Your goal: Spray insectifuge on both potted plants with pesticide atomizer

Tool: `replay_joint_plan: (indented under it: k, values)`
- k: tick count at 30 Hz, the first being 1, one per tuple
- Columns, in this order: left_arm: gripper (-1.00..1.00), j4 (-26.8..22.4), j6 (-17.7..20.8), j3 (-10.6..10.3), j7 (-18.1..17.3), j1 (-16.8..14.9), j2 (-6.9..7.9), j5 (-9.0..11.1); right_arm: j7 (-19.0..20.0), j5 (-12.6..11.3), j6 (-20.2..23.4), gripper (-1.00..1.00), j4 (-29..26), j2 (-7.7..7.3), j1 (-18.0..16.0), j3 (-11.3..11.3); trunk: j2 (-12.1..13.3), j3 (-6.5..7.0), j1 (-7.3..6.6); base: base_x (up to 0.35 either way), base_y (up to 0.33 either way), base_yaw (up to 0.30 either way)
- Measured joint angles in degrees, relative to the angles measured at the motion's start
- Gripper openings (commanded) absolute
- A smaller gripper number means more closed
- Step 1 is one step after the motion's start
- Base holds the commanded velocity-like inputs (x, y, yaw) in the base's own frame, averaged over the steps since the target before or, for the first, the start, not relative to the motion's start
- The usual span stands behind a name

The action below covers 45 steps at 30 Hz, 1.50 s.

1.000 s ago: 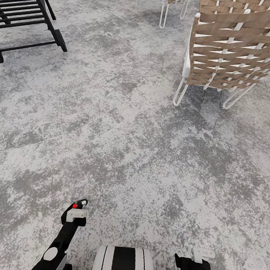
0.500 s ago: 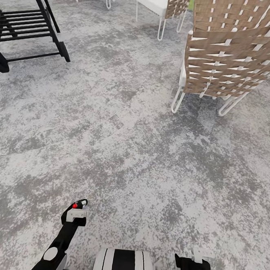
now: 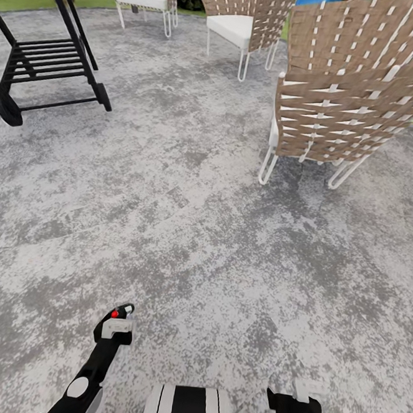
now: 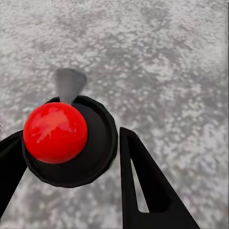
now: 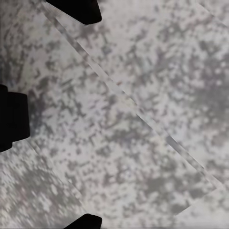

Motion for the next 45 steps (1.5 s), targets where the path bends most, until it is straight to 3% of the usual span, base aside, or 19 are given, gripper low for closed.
replay_joint_plan:
  k: [18,20,24,33,37,41,45]
  values:
    - [-1.0,0.2,4.1,-0.1,0.0,0.2,0.06,0.1,-0.1,0.1,0.0,1.0,0.2,0.16,0.0,0.4,0.2,3.99,-0.46,0.0,0.0,0.0]
    - [-1.0,0.1,7.3,-0.1,-0.1,0.2,0.1,0.0,-0.1,0.0,0.0,1.0,0.2,0.15,0.0,0.2,0.3,4.43,-0.51,0.0,0.0,0.0]
    - [-1.0,0.1,9.7,0.0,-0.1,0.2,0.15,-0.1,0.0,0.0,0.0,1.0,0.2,0.08,0.0,0.2,0.3,5.32,-0.62,0.0,0.0,0.0]
    - [-1.0,-0.1,10.7,0.0,-0.1,0.2,0.15,-0.1,-0.1,0.4,0.0,1.0,0.2,0.15,0.0,0.4,0.4,7.31,-0.85,0.0,0.0,0.0]
    - [-1.0,-1.5,19.0,0.0,-0.1,0.1,0.22,-0.1,-0.1,0.5,0.0,1.0,0.2,0.15,0.0,0.4,0.5,8.2,-0.95,0.0,0.0,0.0]
    - [-1.0,-5.8,21.8,-0.1,-0.1,0.2,0.16,0.0,-0.1,0.4,0.0,1.0,0.2,0.12,0.0,0.4,0.5,9.08,-1.06,0.0,0.0,0.0]
    - [-1.0,-6.6,23.1,0.0,-0.2,0.2,0.15,0.0,-0.1,0.3,0.0,1.0,0.1,0.07,0.0,0.2,0.6,9.88,-1.16,0.0,0.0,0.0]
